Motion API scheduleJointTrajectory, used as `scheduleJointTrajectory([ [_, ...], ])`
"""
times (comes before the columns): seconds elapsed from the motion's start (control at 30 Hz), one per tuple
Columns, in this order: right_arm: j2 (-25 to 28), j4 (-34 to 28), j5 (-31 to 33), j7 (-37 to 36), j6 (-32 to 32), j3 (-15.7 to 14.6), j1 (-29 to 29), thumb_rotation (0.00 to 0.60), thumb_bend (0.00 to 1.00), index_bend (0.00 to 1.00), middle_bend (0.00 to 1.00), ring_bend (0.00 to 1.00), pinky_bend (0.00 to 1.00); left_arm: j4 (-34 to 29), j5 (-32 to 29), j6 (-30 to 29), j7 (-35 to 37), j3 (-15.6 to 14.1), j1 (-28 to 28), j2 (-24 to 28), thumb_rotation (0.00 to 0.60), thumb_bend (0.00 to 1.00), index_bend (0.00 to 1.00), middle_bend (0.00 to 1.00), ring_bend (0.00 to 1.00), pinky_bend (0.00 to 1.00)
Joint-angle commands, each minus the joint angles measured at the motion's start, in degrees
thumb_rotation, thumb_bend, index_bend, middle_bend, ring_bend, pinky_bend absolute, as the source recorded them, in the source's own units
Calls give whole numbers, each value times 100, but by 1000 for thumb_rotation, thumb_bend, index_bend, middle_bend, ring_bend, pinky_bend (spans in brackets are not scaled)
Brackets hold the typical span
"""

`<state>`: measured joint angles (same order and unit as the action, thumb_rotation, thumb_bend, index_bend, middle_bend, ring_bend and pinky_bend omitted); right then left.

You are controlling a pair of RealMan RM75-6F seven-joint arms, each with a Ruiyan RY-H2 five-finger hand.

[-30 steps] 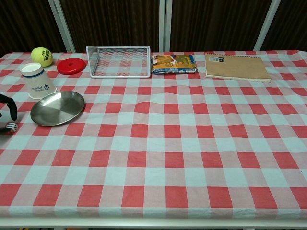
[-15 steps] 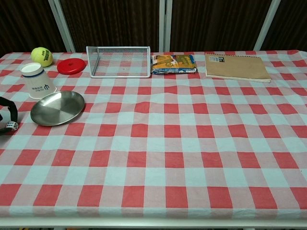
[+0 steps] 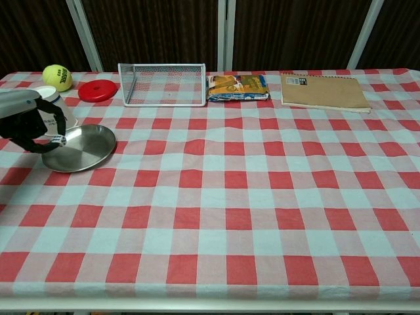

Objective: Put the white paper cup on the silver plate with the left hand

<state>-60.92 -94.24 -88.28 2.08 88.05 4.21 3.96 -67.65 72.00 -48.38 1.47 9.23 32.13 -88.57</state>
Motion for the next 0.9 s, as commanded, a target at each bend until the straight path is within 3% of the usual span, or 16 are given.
scheduleJointTrajectory([
  [0.03, 13, 12, 6, -28, 9, -3, -13, 600, 158, 99, 207, 73, 152, 181, -128, 123, -218, 55, 165, -187, 600, 379, 503, 925, 893, 953],
  [0.27, 18, 90, 32, -137, 54, -8, -62, 600, 159, 101, 208, 73, 155, 284, -394, 78, -717, 13, 213, -320, 600, 312, 375, 911, 890, 952],
  [0.43, 11, 158, 11, -211, 103, 8, -76, 600, 160, 101, 208, 73, 157, -227, -349, -580, -903, 6, -57, -15, 600, 243, 325, 869, 864, 948],
  [0.63, 31, 188, -64, -236, 210, 33, -92, 600, 161, 105, 209, 73, 163, -421, -673, -1163, -265, 406, -410, 337, 600, 220, 343, 738, 733, 902],
  [0.73, 37, 181, -70, -236, 240, 45, -100, 600, 160, 110, 209, 73, 165, -58, -953, -1011, 79, 559, -438, 295, 600, 203, 363, 602, 554, 741],
  [0.8, 32, 178, -72, -237, 251, 50, -103, 600, 161, 112, 210, 73, 165, 257, -1133, -732, 340, 631, -393, 200, 600, 173, 337, 437, 355, 513],
  [0.87, 32, 169, -75, -225, 251, 48, -105, 600, 161, 114, 210, 73, 166, 493, -1252, -470, 647, 709, -343, 111, 600, 151, 285, 314, 220, 331],
  [0.9, 36, 159, -75, -211, 251, 47, -108, 600, 161, 115, 210, 73, 166, 641, -1295, -341, 949, 795, -310, 26, 600, 146, 270, 282, 187, 285],
])
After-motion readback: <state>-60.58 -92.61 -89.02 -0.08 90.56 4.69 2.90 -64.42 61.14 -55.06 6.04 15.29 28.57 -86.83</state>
